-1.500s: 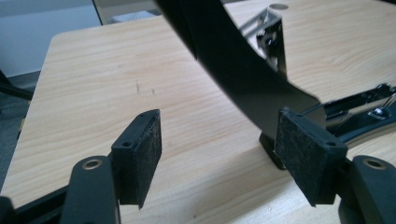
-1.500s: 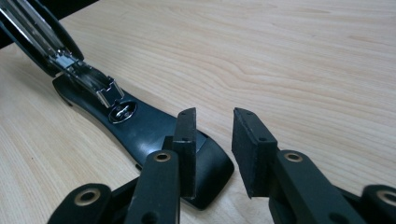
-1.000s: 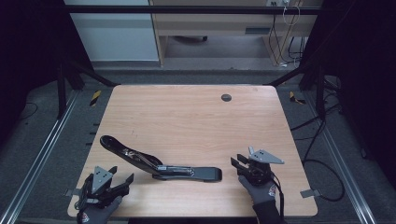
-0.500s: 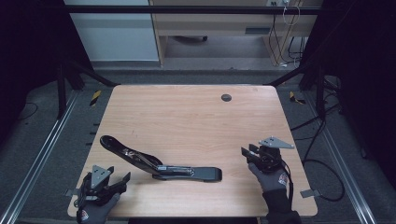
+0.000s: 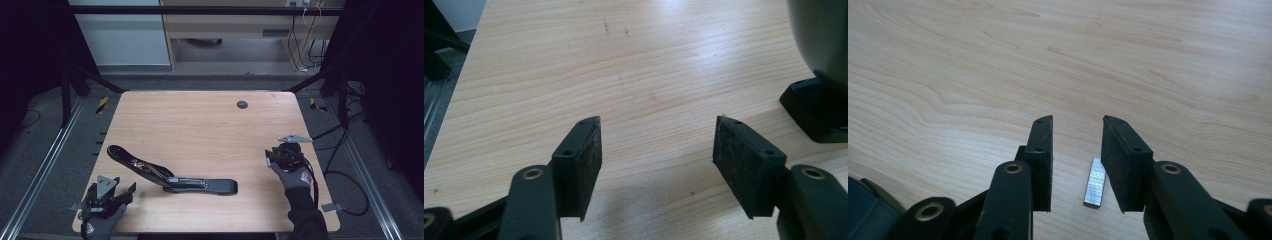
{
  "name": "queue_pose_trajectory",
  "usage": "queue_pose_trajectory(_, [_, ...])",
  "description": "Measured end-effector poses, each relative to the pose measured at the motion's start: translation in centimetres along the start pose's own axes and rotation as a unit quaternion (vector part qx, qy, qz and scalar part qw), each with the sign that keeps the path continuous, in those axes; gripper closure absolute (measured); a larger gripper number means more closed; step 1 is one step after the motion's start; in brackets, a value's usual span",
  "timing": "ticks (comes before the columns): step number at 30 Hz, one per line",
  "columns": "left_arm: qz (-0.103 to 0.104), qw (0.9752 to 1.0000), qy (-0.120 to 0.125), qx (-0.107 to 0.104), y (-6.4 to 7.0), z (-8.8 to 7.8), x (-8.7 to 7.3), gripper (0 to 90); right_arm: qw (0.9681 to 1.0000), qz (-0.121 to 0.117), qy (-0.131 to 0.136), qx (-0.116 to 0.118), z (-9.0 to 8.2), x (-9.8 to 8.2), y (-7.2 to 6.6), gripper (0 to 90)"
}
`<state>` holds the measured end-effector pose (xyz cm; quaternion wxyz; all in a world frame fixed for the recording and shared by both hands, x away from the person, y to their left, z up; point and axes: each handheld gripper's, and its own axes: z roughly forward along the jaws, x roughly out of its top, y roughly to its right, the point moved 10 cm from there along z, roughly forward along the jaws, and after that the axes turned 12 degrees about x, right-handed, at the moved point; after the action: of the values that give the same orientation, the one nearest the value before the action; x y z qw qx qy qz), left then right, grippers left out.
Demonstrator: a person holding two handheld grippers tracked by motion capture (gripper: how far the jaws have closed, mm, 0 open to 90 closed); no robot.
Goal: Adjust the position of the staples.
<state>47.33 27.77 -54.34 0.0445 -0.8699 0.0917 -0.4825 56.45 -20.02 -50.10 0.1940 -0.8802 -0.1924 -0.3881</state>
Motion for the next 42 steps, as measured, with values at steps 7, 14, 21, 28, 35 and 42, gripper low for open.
queue_pose_trajectory(7, [0.004,0.9999,-0.011,0.006,-0.3,0.7,-0.2,36.9,0.999,0.013,-0.039,-0.017,1.5,-1.0,1.3,68.9])
queue_pose_trajectory(14, [-0.001,0.9999,-0.011,0.009,-0.5,0.5,-0.2,36.6,0.9962,0.025,-0.075,-0.035,3.1,-2.5,2.0,70.3])
queue_pose_trajectory(21, [0.002,0.9999,-0.012,0.006,-0.4,0.5,-0.2,36.6,0.9944,0.032,-0.091,-0.043,3.8,-3.4,2.7,70.8])
queue_pose_trajectory(28, [0.003,0.9999,-0.012,0.005,-0.3,0.5,-0.3,36.6,0.9932,0.037,-0.103,-0.039,4.4,-3.9,2.6,73.3])
queue_pose_trajectory(35, [0.004,0.9999,-0.013,0.004,-0.3,0.4,-0.3,36.6,0.9927,0.034,-0.108,-0.044,4.3,-3.9,2.8,78.0])
queue_pose_trajectory(42, [0.006,0.9999,-0.012,0.002,-0.2,0.4,-0.2,36.7,0.9939,-0.015,-0.107,0.022,3.2,-3.7,1.1,78.2])
